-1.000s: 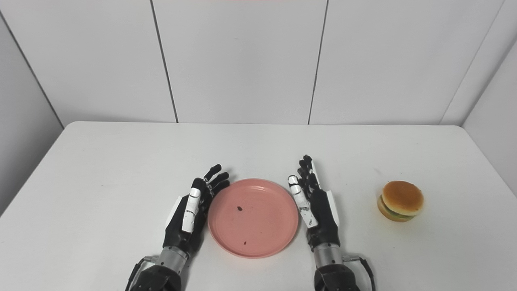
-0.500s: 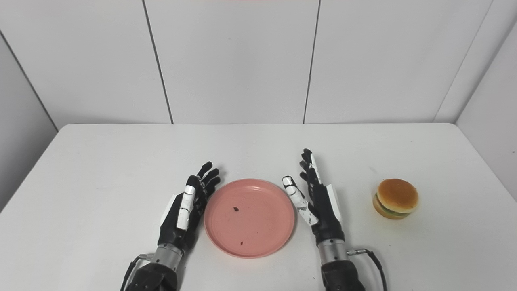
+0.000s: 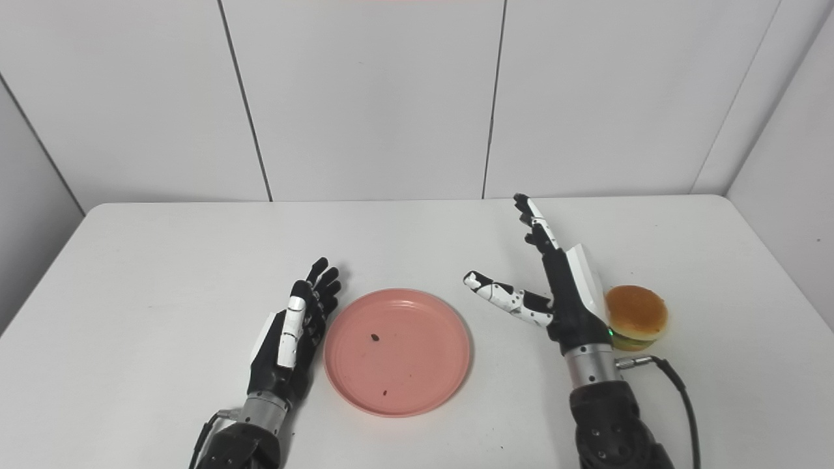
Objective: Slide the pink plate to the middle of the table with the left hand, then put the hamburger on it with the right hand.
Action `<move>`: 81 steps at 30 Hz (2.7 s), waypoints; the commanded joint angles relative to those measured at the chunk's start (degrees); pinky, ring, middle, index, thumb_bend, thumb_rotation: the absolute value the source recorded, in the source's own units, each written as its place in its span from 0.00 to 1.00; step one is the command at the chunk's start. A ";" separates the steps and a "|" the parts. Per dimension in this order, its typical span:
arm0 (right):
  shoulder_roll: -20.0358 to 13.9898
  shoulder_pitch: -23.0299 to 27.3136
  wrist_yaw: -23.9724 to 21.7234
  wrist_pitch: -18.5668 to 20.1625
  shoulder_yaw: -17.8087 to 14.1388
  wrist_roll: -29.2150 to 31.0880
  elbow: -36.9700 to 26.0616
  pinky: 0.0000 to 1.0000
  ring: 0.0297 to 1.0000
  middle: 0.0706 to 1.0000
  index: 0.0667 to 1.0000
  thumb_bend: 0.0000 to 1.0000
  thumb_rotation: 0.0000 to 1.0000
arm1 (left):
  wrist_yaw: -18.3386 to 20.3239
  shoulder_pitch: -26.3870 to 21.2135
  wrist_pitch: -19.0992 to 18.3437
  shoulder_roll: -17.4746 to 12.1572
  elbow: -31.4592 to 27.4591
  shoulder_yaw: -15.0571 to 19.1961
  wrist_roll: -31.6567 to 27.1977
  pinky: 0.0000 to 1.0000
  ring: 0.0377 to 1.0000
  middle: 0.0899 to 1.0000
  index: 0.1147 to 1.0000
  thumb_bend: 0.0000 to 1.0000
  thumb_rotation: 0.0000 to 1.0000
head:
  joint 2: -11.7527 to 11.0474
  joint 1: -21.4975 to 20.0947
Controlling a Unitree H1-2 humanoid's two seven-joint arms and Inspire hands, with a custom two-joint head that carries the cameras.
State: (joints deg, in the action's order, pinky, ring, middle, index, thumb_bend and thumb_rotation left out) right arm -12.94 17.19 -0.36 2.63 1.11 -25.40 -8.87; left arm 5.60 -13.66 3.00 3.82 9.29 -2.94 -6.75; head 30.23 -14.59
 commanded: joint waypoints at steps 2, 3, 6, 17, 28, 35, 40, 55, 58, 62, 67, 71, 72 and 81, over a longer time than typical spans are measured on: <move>-2.74 2.21 -1.04 3.03 -1.20 -1.80 -4.18 0.80 0.89 0.92 0.91 0.72 0.62 | 0.63 2.49 -0.43 -1.27 3.10 0.82 -0.51 0.99 0.96 0.95 0.94 0.67 1.00 | 0.21 -0.67; -3.41 2.24 -1.28 4.15 -1.54 -2.65 -5.04 0.79 0.88 0.91 0.91 0.73 0.61 | 0.85 2.49 -0.52 -1.37 3.04 0.86 -0.73 0.99 0.95 0.95 0.94 0.67 1.00 | 0.19 -1.15; -4.77 2.37 -1.34 5.91 -2.43 -3.94 -6.36 0.77 0.86 0.90 0.89 0.74 0.56 | 1.60 2.40 -0.69 -1.93 3.04 0.89 -1.43 0.99 0.95 0.94 0.93 0.65 1.00 | 0.25 -2.14; -10.63 2.04 -5.49 13.45 -3.75 -10.40 -9.64 0.73 0.85 0.88 0.88 0.82 0.52 | 3.49 2.06 -0.62 -3.23 3.75 1.65 -3.14 0.97 0.94 0.93 0.92 0.62 1.00 | 0.45 -5.70; -14.84 3.06 -12.09 20.59 -2.39 -18.06 -9.99 0.78 0.88 0.90 0.90 0.91 0.52 | 6.20 1.46 -1.92 -5.07 3.98 2.48 -5.87 1.00 0.97 0.96 0.94 0.64 1.00 | 0.92 -9.63; -15.65 3.88 -18.09 24.19 -2.59 -17.18 -9.47 0.77 0.88 0.92 0.92 0.99 0.42 | 7.51 1.24 -1.72 -5.66 4.16 2.92 -7.16 1.00 0.99 0.97 0.96 0.63 1.00 | 1.18 -10.50; -14.84 4.69 -21.54 24.28 -2.85 -18.99 -7.33 0.71 0.85 0.91 0.91 0.99 0.32 | 8.20 0.88 -1.49 -5.88 4.92 3.36 -8.43 1.00 0.99 0.98 0.96 0.62 1.00 | 1.29 -11.11; -12.91 6.32 -29.61 24.28 -4.76 -26.50 -2.74 0.77 0.89 0.93 0.93 1.00 0.28 | 8.85 0.84 -0.98 -6.07 5.22 3.54 -8.65 1.00 0.98 0.97 0.96 0.61 1.00 | 1.40 -11.41; -12.90 6.39 -30.57 24.28 -4.92 -28.09 -1.64 0.78 0.90 0.94 0.94 1.00 0.26 | 8.78 0.85 -1.46 -5.99 4.97 3.59 -8.86 1.00 0.98 0.97 0.95 0.61 1.00 | 1.40 -11.41; -11.80 6.46 -33.40 24.27 -6.78 -30.23 -1.21 0.79 0.91 0.96 0.96 1.00 0.23 | 8.82 1.02 -1.97 -6.00 4.42 3.44 -8.88 1.00 0.98 0.97 0.96 0.60 1.00 | 1.40 -11.41; -11.79 6.36 -35.12 24.28 -6.98 -32.88 -0.92 0.76 0.90 0.95 0.95 0.99 0.21 | 8.94 1.04 -1.41 -6.02 4.68 3.44 -8.79 1.00 0.99 0.97 0.96 0.60 1.00 | 1.71 -11.61; -10.98 6.87 -38.12 24.28 -7.80 -35.23 -0.78 0.70 0.87 0.95 0.95 0.95 0.13 | 9.01 1.01 -1.35 -6.17 4.74 3.34 -8.58 1.00 0.98 0.97 0.96 0.60 1.00 | 1.71 -11.61; -10.75 7.04 -38.73 24.28 -7.93 -35.99 -0.72 0.68 0.85 0.94 0.95 0.94 0.11 | 9.00 1.00 -1.36 -6.18 4.72 3.32 -8.55 1.00 0.98 0.97 0.96 0.60 1.00 | 1.71 -11.61; -12.30 5.46 -33.68 23.97 -5.74 -36.26 -1.60 0.25 0.41 0.48 0.73 0.53 0.00 | 8.86 1.27 -1.60 -6.36 4.12 2.96 -8.20 1.00 0.98 0.97 0.96 0.60 1.00 | 1.99 -11.19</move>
State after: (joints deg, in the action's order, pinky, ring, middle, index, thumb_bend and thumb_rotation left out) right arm -23.58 21.76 -36.97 26.65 -4.27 -61.80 -8.63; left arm 13.66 -15.76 1.13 -1.29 11.11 -0.06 -15.48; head 32.08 -25.93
